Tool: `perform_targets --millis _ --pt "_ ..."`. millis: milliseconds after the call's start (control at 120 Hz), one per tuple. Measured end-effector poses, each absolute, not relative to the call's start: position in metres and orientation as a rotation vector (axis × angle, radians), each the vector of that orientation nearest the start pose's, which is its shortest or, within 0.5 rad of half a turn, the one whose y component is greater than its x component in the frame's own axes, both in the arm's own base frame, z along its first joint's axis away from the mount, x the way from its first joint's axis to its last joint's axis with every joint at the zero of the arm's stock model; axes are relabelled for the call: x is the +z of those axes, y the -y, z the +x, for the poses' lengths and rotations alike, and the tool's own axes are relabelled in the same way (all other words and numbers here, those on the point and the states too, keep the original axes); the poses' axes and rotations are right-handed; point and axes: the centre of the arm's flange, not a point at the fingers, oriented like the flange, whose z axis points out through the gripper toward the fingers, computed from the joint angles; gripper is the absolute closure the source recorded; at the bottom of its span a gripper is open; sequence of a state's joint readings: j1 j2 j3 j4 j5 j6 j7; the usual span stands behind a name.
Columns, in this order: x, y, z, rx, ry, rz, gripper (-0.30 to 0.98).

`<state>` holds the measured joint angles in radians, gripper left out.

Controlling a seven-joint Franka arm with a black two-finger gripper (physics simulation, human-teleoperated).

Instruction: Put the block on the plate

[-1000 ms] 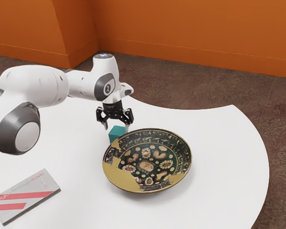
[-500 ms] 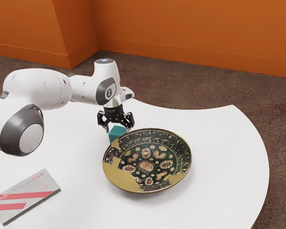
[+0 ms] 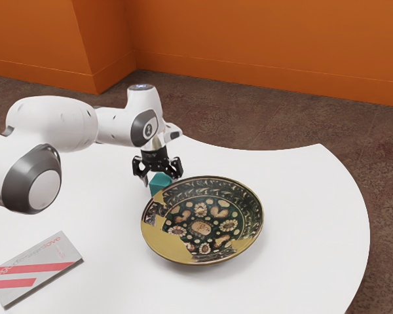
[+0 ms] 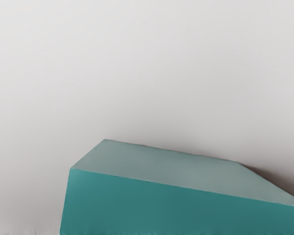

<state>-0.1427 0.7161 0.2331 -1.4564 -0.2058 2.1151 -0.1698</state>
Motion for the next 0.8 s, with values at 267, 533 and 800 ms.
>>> perform_targets --millis 267,533,800 --pt "0.268 -0.025 0.716 0.053 0.504 -3.127 0.24" --pt "0.304 -0.026 0.716 -0.01 0.507 -3.133 0.34" --pt "0.401 0.008 0.684 -0.08 0.474 -3.165 0.34"
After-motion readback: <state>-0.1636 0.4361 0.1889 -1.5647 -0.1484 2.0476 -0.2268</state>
